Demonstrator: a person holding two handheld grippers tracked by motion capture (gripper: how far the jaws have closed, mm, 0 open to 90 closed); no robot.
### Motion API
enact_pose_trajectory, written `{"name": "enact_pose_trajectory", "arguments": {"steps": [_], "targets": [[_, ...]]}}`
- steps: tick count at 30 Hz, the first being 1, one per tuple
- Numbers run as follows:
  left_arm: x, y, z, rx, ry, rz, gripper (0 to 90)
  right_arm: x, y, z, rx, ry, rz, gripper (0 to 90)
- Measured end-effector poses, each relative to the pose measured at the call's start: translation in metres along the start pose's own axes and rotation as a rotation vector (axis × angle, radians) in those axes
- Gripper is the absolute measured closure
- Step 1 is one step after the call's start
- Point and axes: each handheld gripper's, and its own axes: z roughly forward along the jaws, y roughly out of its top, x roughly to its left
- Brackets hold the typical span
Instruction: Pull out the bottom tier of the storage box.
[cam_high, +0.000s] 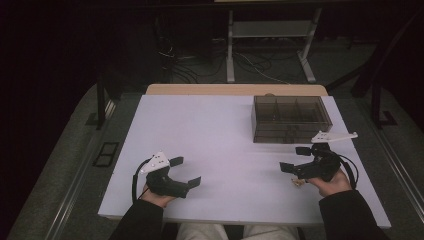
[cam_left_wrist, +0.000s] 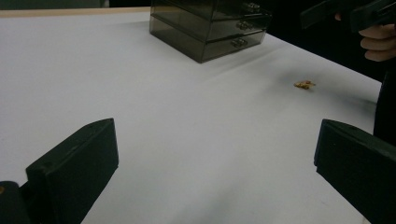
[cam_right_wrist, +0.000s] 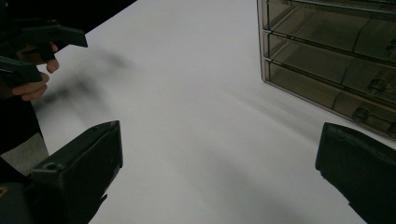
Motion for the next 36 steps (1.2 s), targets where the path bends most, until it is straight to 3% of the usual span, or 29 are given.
{"name": "enact_pose_trajectory", "arguments": {"steps": [11,22,36], "targets": [[0.000,0.000,0.000,-0.004,-0.001,-0.002,0.0,-0.005,0.002,0.006,0.009,-0.003,0.029,0.4],[0.000,0.000,0.000,-0.007,-0.001,-0.005,0.0,-0.018,0.006,0.016,-0.018,0.005,0.066,0.4],[0.000,0.000,0.000,-0.004,-0.004,0.001,0.0,-0.039,0.007,0.025,-0.071,0.025,0.178,0.4]]}}
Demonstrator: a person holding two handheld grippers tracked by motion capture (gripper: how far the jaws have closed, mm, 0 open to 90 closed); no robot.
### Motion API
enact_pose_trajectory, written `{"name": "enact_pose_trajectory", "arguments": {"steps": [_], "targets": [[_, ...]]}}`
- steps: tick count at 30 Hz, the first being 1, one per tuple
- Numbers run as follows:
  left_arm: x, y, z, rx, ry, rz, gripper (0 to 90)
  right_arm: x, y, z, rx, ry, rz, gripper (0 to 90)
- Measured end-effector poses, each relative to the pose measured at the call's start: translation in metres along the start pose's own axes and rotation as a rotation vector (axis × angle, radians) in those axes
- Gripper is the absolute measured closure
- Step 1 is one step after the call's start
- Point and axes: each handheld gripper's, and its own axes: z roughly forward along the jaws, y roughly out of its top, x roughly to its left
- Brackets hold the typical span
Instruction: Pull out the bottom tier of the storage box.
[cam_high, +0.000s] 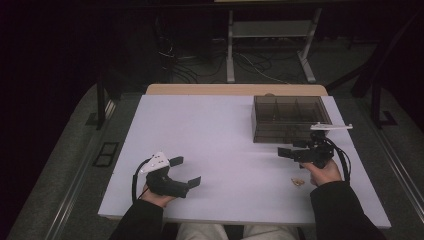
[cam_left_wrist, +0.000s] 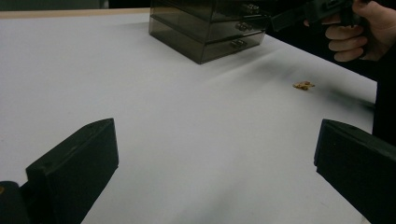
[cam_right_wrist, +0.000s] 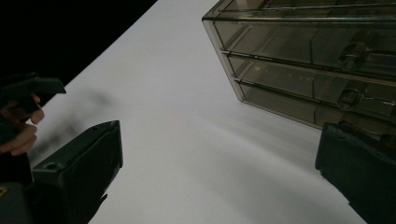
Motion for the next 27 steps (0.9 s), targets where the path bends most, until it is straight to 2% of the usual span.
{"name": "enact_pose_trajectory", "arguments": {"steps": [5,6,8,13,17,20,25,27], "targets": [[0.000,0.000,0.000,0.000,-0.001,0.001,0.0,-0.009,0.000,0.003,-0.008,0.000,0.066,0.4],[0.000,0.000,0.000,0.000,-0.001,0.001,0.0,-0.009,0.000,0.003,-0.008,0.000,0.066,0.4],[0.000,0.000,0.000,0.001,-0.002,0.002,0.0,-0.013,0.000,0.004,-0.011,0.010,0.112,0.4],[0.000,0.000,0.000,0.000,-0.002,0.002,0.0,-0.018,0.000,0.006,-0.027,0.010,0.170,0.4],[0.000,0.000,0.000,0.000,-0.001,0.004,0.0,-0.025,-0.002,0.007,-0.037,0.006,0.247,0.4],[0.000,0.000,0.000,0.001,-0.001,0.005,0.0,-0.028,-0.003,0.007,-0.035,-0.007,0.269,0.4],[0.000,0.000,0.000,0.000,-0.001,0.004,0.0,-0.033,-0.006,0.007,-0.059,0.018,0.330,0.4],[0.000,0.000,0.000,0.000,-0.002,0.004,0.0,-0.034,-0.006,0.007,-0.062,0.020,0.339,0.4]]}}
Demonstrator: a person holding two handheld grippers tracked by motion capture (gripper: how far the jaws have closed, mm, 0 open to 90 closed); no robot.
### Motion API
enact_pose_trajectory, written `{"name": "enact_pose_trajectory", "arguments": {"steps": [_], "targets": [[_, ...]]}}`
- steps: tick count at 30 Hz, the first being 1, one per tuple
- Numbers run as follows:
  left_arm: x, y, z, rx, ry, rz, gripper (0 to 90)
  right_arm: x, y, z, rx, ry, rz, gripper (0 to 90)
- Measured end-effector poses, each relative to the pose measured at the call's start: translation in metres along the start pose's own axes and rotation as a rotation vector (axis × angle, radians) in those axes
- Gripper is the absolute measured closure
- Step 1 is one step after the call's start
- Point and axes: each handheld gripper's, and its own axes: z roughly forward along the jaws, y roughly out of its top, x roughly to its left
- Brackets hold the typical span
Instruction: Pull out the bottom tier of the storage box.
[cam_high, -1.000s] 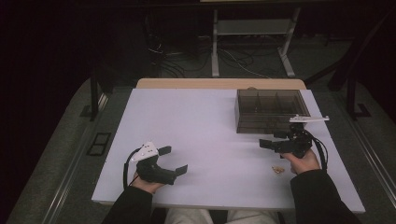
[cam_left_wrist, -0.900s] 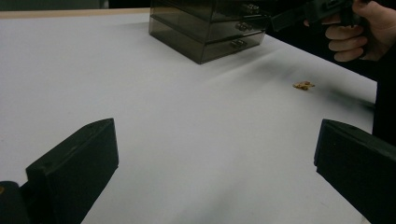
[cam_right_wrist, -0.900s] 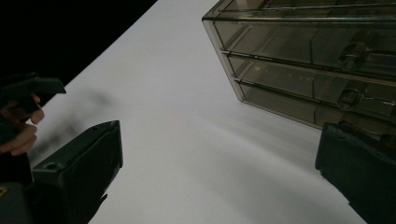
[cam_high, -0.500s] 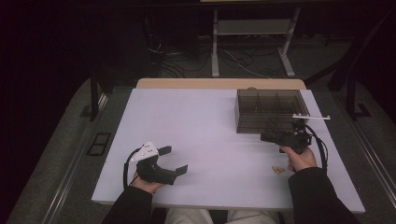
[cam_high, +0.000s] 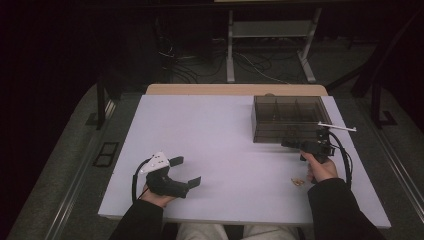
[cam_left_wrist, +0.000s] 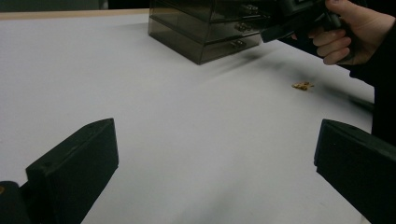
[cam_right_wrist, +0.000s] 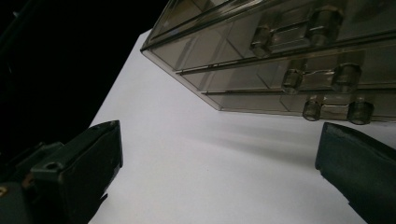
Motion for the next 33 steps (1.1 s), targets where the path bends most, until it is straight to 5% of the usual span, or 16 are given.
{"name": "enact_pose_trajectory", "arguments": {"steps": [5,14,21,27,28,29,33], "targets": [[0.000,0.000,0.000,-0.002,-0.002,0.004,0.0,-0.006,-0.001,-0.001,-0.043,0.054,0.101,0.4],[0.000,0.000,0.000,-0.001,-0.003,0.005,0.0,-0.011,-0.003,0.002,-0.083,0.071,0.183,0.4],[0.000,0.000,0.000,0.000,-0.002,0.006,0.0,-0.020,-0.006,0.003,-0.144,0.094,0.292,0.4],[0.000,0.000,0.000,0.001,-0.003,0.007,0.0,-0.027,-0.008,0.001,-0.169,0.058,0.312,0.5],[0.000,0.000,0.000,0.001,-0.004,0.009,0.0,-0.028,-0.008,0.000,-0.162,0.051,0.324,2.5],[0.000,0.000,0.000,0.000,-0.004,0.008,0.0,-0.030,-0.010,-0.001,-0.175,0.041,0.342,14.0],[0.000,0.001,0.000,-0.001,-0.006,0.008,0.0,-0.033,-0.011,-0.001,-0.179,0.021,0.347,14.0]]}}
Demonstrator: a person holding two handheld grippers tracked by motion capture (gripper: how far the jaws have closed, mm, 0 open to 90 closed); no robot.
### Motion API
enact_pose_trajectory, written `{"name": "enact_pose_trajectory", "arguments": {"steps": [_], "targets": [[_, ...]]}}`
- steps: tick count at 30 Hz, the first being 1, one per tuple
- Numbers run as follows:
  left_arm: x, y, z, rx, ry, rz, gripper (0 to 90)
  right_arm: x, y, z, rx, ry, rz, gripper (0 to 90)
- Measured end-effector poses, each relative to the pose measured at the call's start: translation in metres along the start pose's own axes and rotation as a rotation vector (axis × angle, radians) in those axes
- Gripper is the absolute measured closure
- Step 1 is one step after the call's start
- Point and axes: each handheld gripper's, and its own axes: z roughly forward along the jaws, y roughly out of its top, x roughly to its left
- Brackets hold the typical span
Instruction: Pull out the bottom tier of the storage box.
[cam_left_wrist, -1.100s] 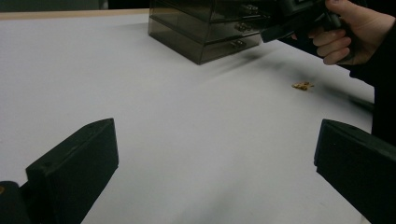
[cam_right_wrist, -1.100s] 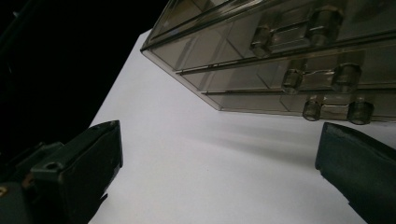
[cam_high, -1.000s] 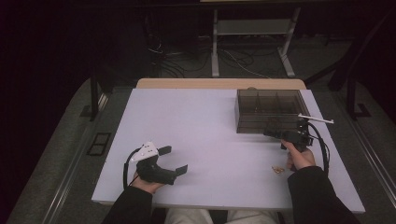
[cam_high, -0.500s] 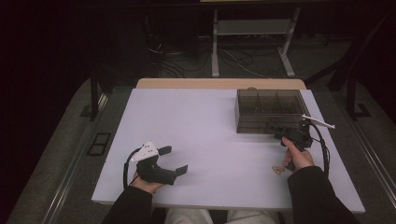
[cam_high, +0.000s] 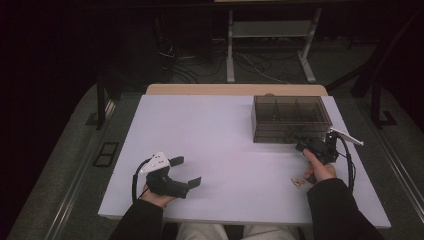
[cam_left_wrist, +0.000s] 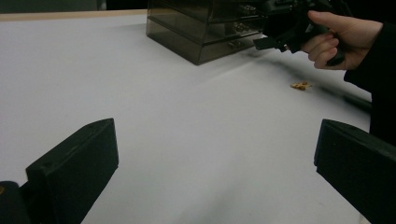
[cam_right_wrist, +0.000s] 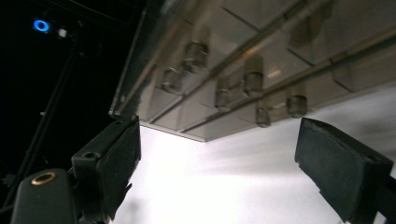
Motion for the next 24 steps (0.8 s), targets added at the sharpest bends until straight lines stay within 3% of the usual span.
{"name": "enact_pose_trajectory", "arguments": {"steps": [4,11,16,24], "targets": [[0.000,0.000,-0.001,-0.003,0.000,0.000,0.0,-0.002,0.000,0.002,0.026,-0.026,0.031,17.5],[0.000,0.000,-0.001,-0.006,-0.003,0.002,0.0,-0.009,0.000,0.003,0.027,-0.062,0.053,28.5],[0.001,0.001,-0.001,-0.011,-0.001,-0.003,0.0,-0.011,-0.001,0.005,0.037,-0.081,0.096,35.6],[0.000,0.001,-0.001,-0.011,-0.001,-0.007,0.0,-0.015,-0.003,0.007,0.015,-0.103,0.126,46.1]]}}
